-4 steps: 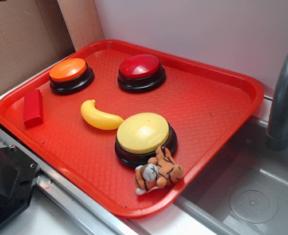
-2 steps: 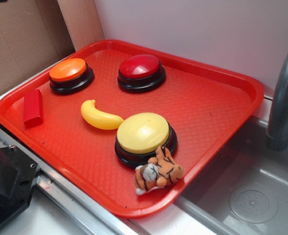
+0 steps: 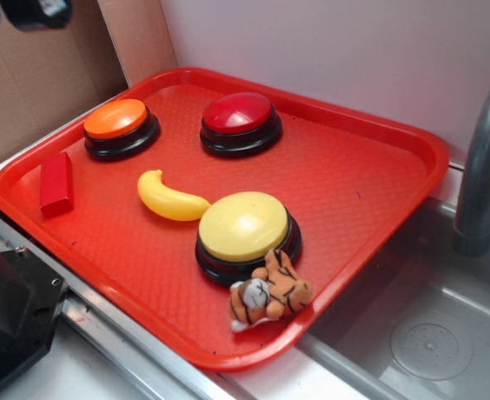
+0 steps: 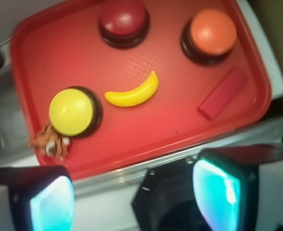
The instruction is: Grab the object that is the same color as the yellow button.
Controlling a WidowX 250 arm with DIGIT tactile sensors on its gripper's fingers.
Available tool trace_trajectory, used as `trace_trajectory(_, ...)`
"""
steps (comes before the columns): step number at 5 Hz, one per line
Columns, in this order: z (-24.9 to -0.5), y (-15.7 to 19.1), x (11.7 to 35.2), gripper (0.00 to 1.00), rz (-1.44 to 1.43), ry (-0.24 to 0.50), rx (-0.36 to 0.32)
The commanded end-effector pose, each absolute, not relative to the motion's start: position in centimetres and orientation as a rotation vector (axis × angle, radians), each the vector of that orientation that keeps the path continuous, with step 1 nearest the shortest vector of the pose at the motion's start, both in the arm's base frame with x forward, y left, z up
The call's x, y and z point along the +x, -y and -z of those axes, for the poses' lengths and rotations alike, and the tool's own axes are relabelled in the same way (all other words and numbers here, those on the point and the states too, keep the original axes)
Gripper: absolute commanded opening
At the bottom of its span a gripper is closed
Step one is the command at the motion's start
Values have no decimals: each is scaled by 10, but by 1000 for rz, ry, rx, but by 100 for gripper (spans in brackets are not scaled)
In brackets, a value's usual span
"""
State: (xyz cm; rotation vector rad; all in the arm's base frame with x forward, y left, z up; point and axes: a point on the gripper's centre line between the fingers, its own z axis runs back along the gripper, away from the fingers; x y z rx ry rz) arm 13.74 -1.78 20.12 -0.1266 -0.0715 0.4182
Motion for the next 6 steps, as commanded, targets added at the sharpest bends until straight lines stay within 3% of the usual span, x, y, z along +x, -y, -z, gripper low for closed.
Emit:
trace_trajectory(1, -141, 7, 159, 100, -916, 175, -3)
trace_trajectory(3, -64, -6, 184, 100, -1107, 178, 114)
trace_trajectory(4, -32, -7, 188, 100, -1122, 66, 5)
trace_trajectory(6, -11, -15, 196, 100, -1119, 55, -59)
